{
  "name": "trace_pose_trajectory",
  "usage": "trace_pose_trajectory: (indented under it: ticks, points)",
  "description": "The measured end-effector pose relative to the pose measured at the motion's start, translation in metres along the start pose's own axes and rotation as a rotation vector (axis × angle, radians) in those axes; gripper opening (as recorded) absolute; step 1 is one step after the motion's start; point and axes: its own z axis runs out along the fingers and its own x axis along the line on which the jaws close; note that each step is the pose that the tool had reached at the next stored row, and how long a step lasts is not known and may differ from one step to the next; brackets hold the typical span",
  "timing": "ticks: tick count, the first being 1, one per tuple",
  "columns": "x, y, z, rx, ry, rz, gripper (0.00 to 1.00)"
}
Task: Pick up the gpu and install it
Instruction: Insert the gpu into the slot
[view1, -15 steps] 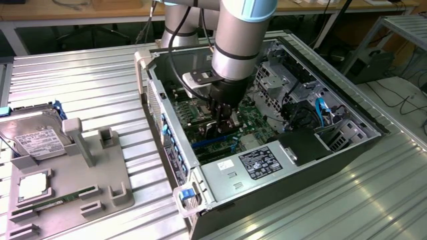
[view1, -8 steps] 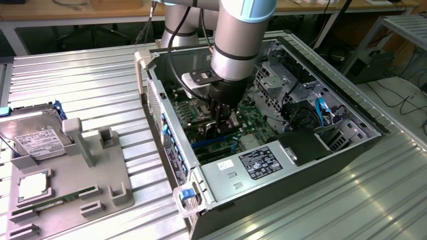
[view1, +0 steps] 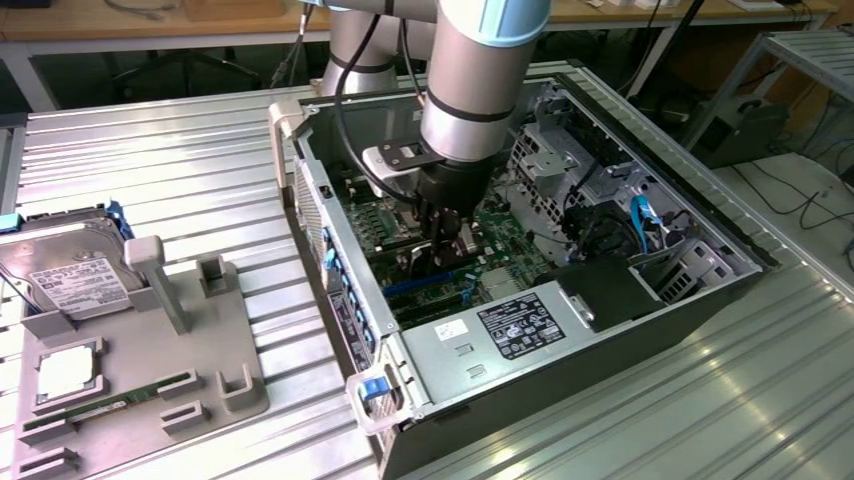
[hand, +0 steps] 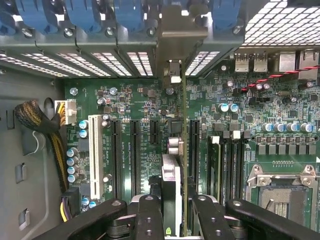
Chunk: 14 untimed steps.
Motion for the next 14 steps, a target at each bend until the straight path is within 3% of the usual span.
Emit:
trace_pose_trajectory:
  ticks: [14]
  points:
    - [-0.0009, 0.0031, 0.0003, 0.0001, -0.0001, 0.000, 0.28]
